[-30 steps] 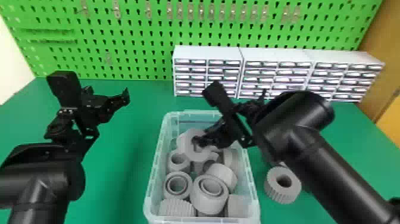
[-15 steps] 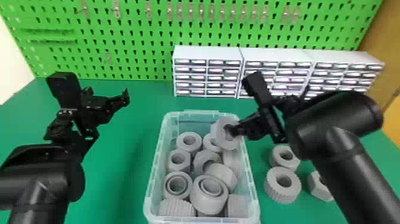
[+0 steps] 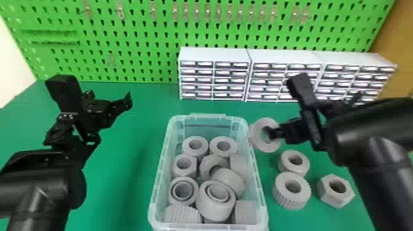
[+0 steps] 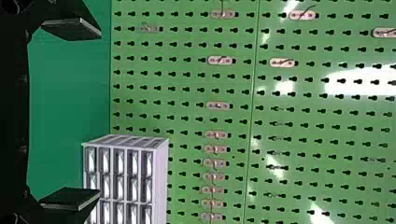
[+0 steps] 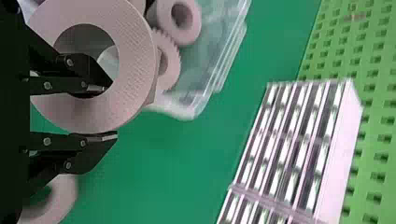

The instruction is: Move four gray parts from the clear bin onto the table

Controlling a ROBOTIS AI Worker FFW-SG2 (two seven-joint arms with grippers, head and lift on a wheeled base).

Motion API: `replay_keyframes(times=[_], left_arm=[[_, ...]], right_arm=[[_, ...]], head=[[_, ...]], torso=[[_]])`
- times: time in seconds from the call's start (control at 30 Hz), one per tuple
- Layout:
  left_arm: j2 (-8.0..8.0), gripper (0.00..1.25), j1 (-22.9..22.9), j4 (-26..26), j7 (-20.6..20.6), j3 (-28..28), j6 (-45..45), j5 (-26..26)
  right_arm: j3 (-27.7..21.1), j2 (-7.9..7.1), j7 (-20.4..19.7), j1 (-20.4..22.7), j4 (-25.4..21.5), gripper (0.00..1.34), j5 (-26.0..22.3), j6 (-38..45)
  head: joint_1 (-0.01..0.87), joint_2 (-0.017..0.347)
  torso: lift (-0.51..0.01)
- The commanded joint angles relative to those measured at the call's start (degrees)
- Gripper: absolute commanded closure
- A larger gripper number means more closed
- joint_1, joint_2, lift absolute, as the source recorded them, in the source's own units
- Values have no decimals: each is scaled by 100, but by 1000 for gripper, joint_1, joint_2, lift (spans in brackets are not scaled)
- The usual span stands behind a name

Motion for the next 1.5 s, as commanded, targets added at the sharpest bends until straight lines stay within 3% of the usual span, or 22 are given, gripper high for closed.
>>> replay_keyframes(times=[0.0, 0.2, 0.47, 0.6, 1.0, 1.23, 1.47], left_arm=[[0, 96, 9, -7, -8, 4, 30, 0], [0, 96, 9, -7, -8, 4, 38, 0], [0, 96, 9, -7, -8, -49, 65, -9], [0, 96, 17, -7, -8, -58, 91, -18], [0, 96, 44, 2, -17, -93, 153, -44], [18, 96, 44, 2, -17, -137, 170, -44], [44, 96, 61, 2, -17, -198, 179, -26]], right_arm=[[-451, -52, 0, 220, -154, 1044, 160, 127], [-802, -87, 0, 396, -321, 1044, 714, 241], [-1171, -113, 0, 458, -162, 1044, 1118, 241], [-1347, -113, 0, 431, 198, 1044, 951, 162], [-1699, -105, -8, 132, 1297, 1044, 1153, -462], [-1857, -96, -17, -228, 2334, 1044, 1092, -919], [-1963, 27, -589, -456, 3239, 1044, 749, -1394]], head=[[686, 26], [686, 26], [686, 26], [686, 26], [686, 26], [686, 26], [686, 26]], torso=[[-50], [-50], [-50], [-50], [-50], [-50], [-50]])
